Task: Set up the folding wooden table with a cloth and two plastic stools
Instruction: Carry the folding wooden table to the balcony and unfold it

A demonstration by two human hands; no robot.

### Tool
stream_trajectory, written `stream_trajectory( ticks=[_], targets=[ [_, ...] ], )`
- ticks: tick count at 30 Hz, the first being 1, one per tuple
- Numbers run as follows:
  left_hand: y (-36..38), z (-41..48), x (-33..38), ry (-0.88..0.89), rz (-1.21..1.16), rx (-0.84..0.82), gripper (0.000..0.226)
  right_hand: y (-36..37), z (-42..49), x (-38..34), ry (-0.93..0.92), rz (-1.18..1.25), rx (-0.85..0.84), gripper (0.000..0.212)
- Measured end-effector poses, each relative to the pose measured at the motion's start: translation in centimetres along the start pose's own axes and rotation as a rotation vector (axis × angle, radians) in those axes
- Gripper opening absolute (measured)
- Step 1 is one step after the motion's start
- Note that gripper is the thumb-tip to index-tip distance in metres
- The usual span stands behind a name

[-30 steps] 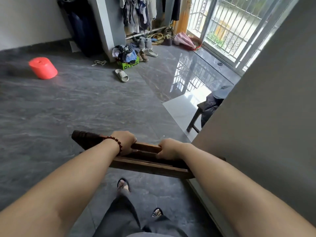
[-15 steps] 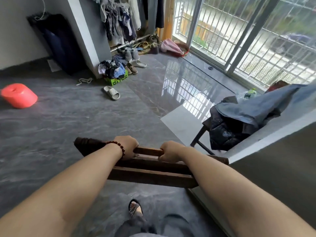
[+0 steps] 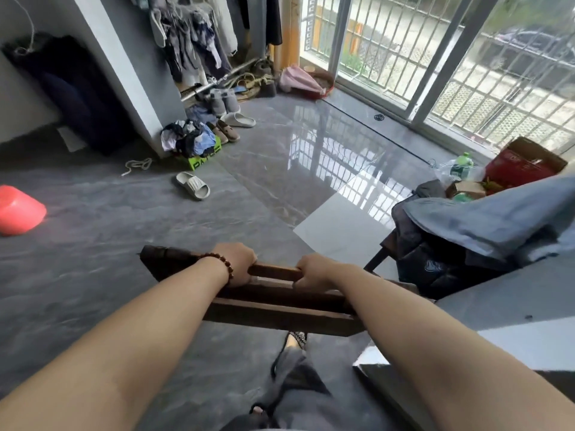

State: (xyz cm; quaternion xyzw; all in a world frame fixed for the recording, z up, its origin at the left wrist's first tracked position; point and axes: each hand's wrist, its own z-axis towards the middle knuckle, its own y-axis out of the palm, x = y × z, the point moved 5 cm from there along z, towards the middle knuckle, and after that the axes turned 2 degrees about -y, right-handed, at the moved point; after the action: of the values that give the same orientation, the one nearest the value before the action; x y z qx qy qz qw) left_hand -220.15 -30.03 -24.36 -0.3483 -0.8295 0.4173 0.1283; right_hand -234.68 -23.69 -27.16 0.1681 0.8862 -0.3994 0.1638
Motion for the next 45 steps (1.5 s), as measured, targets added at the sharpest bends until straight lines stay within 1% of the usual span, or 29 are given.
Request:
stream_trajectory(
  ticks=[5, 8, 13, 22, 24, 27, 31, 35, 39, 41, 45],
  targets=[
    [-3.8, 6.1, -2.7, 0.004, -0.023, -0.026, 0.031, -5.5, 5.5, 1.6, 0.010, -0.062, -0.005, 0.026],
    [-6.6, 9.2, -3.9, 0.024, -0.029, -0.014, 0.033, -8.9, 8.3, 2.6, 0.021, -0.088, -0.009, 0.022],
    [-11.1, 14.2, -6.6, 0.032, -0.009, -0.003, 0.033, -15.0, 12.0, 3.4, 0.026, -0.086, 0.013, 0.025],
    [-20.0, 26.3, -12.2, 0.159, 0.030, -0.021, 0.042, -25.7, 20.4, 5.4, 0.134, -0.006, 0.078, 0.028],
    [-22.1, 28.9, -13.7, 0.183, 0.050, -0.031, 0.040, -28.0, 22.3, 5.7, 0.166, 0.012, 0.093, 0.028],
    [-25.6, 32.4, -15.6, 0.216, 0.103, 0.003, 0.039, -31.6, 24.7, 6.0, 0.186, 0.031, 0.133, 0.028],
    [-29.2, 36.5, -16.6, 0.253, 0.152, 0.010, 0.039, -34.9, 27.7, 7.3, 0.220, 0.090, 0.138, 0.026],
    [-32.6, 41.6, -17.3, 0.275, 0.205, 0.005, 0.037, -38.4, 30.8, 9.6, 0.248, 0.129, 0.158, 0.032],
    [-35.8, 47.2, -18.2, 0.277, 0.228, -0.017, 0.030, -42.3, 34.6, 12.3, 0.251, 0.165, 0.147, 0.034],
    [-37.2, 49.7, -18.4, 0.279, 0.222, -0.039, 0.029, -44.4, 36.2, 13.5, 0.255, 0.175, 0.133, 0.032],
    [-40.2, 53.3, -19.1, 0.298, 0.184, -0.067, 0.036, -48.2, 38.7, 15.5, 0.266, 0.200, 0.122, 0.022]
  ],
)
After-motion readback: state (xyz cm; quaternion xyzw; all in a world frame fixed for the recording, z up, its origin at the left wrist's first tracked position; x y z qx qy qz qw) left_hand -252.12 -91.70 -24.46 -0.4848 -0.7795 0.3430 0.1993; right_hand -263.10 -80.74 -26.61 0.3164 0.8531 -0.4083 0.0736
